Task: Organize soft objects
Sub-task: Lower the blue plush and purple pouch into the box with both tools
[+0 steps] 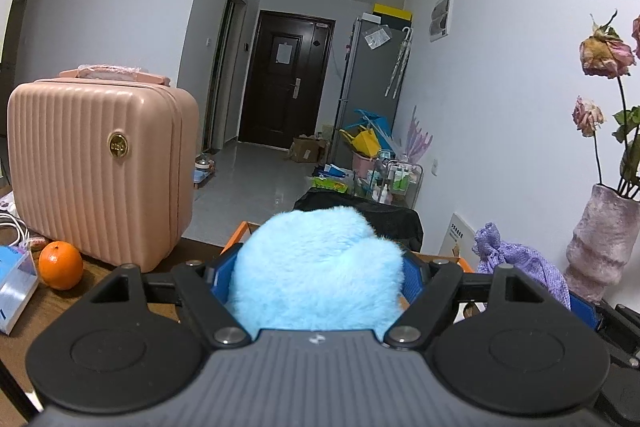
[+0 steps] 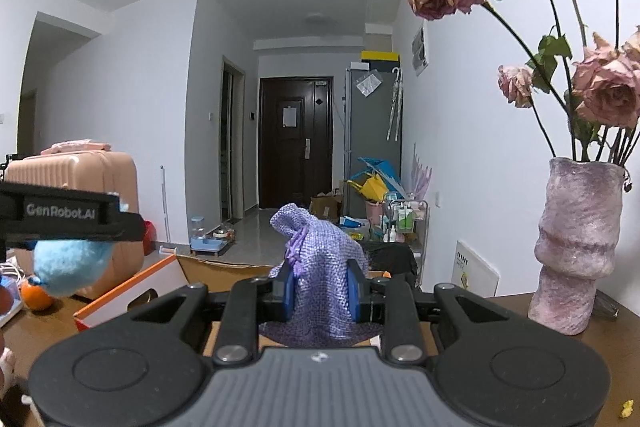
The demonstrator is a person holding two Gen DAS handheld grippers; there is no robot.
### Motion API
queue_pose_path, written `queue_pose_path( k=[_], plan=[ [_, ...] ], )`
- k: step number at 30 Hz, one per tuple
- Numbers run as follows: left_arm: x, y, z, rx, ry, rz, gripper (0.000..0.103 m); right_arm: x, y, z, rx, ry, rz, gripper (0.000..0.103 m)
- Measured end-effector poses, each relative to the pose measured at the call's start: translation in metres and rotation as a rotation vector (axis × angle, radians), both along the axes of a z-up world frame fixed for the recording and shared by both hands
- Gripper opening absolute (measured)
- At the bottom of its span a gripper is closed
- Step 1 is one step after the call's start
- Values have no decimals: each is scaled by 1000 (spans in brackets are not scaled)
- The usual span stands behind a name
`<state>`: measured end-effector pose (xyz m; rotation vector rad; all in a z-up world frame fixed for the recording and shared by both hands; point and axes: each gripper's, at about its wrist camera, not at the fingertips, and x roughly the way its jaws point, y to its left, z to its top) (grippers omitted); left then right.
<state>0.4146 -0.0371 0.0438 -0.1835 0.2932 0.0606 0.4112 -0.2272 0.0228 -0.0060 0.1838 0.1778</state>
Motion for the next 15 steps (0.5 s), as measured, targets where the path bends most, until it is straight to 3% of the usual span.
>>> queue_pose_path(
  k=[15],
  plan=[
    [36, -2, -8, 15, 42, 40, 77, 43, 17, -2, -57, 90, 29, 25]
  ],
)
